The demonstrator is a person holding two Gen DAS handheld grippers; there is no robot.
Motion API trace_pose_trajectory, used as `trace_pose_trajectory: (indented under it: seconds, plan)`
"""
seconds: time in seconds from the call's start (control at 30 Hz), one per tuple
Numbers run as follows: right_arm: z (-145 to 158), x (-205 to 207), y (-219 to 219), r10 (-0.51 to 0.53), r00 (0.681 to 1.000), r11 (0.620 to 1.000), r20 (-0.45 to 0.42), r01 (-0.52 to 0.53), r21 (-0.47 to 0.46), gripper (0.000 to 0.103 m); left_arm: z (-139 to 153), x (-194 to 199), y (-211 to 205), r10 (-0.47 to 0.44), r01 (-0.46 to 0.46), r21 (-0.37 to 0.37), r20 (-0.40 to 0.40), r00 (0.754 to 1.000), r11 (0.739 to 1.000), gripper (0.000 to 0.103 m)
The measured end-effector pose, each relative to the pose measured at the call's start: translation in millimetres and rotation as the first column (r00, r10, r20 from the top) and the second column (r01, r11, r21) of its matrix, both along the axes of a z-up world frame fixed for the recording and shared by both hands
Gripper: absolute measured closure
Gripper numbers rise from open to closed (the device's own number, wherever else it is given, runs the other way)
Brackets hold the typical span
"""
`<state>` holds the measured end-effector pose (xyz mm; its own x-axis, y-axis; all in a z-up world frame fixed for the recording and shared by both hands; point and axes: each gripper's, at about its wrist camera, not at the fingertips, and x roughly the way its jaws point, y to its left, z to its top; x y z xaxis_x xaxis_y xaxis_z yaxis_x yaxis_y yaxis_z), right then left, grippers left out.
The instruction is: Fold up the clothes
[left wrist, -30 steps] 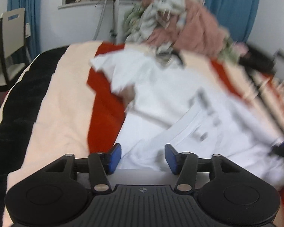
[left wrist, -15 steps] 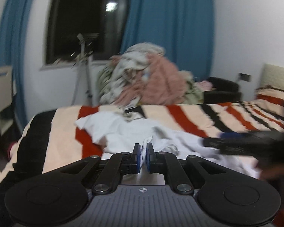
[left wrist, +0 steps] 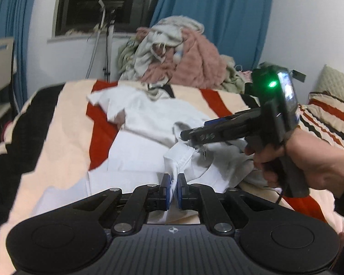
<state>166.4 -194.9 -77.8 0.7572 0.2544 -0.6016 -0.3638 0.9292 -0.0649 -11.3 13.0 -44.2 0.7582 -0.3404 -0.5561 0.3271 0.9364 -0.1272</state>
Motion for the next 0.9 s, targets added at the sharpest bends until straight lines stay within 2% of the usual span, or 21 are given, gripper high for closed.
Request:
trace_pose_trajectory:
  seconds: [0.03,0.1,0.13,0.17,0.3,0.47,0.5,0.6,0.67,0.73,0.8,0.83,0.9]
  plan:
    - [-6.4,4.5,4.1,-0.003,1.000,1.000,0.000,0.003,-0.025,0.044,-3.5,4.5,0.3,0.005,-0.005,0.002,-0.008,1.000,1.000,0.096]
    - [-17.5,9.1,4.6,-0.046,0.999,0.998,0.017,0.047,-0.030,0.058,-9.8,12.4,0.4,0.013,-0.013,0.005,-0.020,1.000,1.000,0.096]
    - [-21.3,10.3,2.4,-0.074,0.997,0.997,0.024,0.075,-0.021,0.081,-12.4,15.6,0.4,0.016,-0.015,0.005,-0.024,1.000,1.000,0.096]
    - [-22.9,9.6,-0.3,-0.107,0.993,0.994,0.040,0.107,-0.010,0.092,-12.7,17.6,0.9,0.018,-0.018,-0.002,-0.021,1.000,1.000,0.096]
    - [-8.6,-8.1,-14.2,-0.191,0.967,0.982,0.166,0.188,0.035,0.095,-12.8,25.0,2.9,0.027,-0.027,-0.033,-0.009,1.000,0.999,0.097]
    - [33.1,-58.7,-48.3,-0.332,0.901,0.942,0.281,0.304,0.140,0.096,3.4,11.3,3.8,0.008,-0.001,-0.093,0.070,0.997,0.996,0.097]
    - [38.7,-72.4,-57.5,-0.368,0.887,0.929,0.280,0.334,0.161,0.096,7.7,6.5,2.9,-0.001,0.010,-0.099,0.089,0.996,0.995,0.097]
    - [50.4,-112.2,-87.6,-0.479,0.847,0.872,0.232,0.428,0.239,0.096,19.4,-10.2,-1.5,-0.034,0.048,-0.103,0.130,0.991,0.994,0.097]
    - [47.2,-137.3,-105.7,-0.539,0.830,0.825,0.143,0.487,0.288,0.095,24.1,-22.2,-6.3,-0.059,0.070,-0.077,0.140,0.988,0.995,0.096]
    - [36.5,-156.8,-117.8,-0.559,0.829,0.795,0.038,0.522,0.308,0.094,25.4,-32.4,-13.1,-0.086,0.090,-0.030,0.130,0.988,0.995,0.097]
    - [24.6,-172.5,-125.2,-0.578,0.814,0.760,-0.061,0.564,0.324,0.093,23.0,-38.7,-18.3,-0.105,0.106,-0.005,0.107,0.989,0.994,0.097]
    - [20.4,-176.5,-125.5,-0.571,0.816,0.759,-0.097,0.569,0.317,0.093,21.4,-41.3,-20.5,-0.113,0.113,0.004,0.097,0.989,0.994,0.097]
    - [16.5,-180.4,-120.4,-0.542,0.831,0.782,-0.125,0.553,0.288,0.091,19.3,-47.3,-23.1,-0.112,0.111,0.023,0.090,0.990,0.994,0.097]
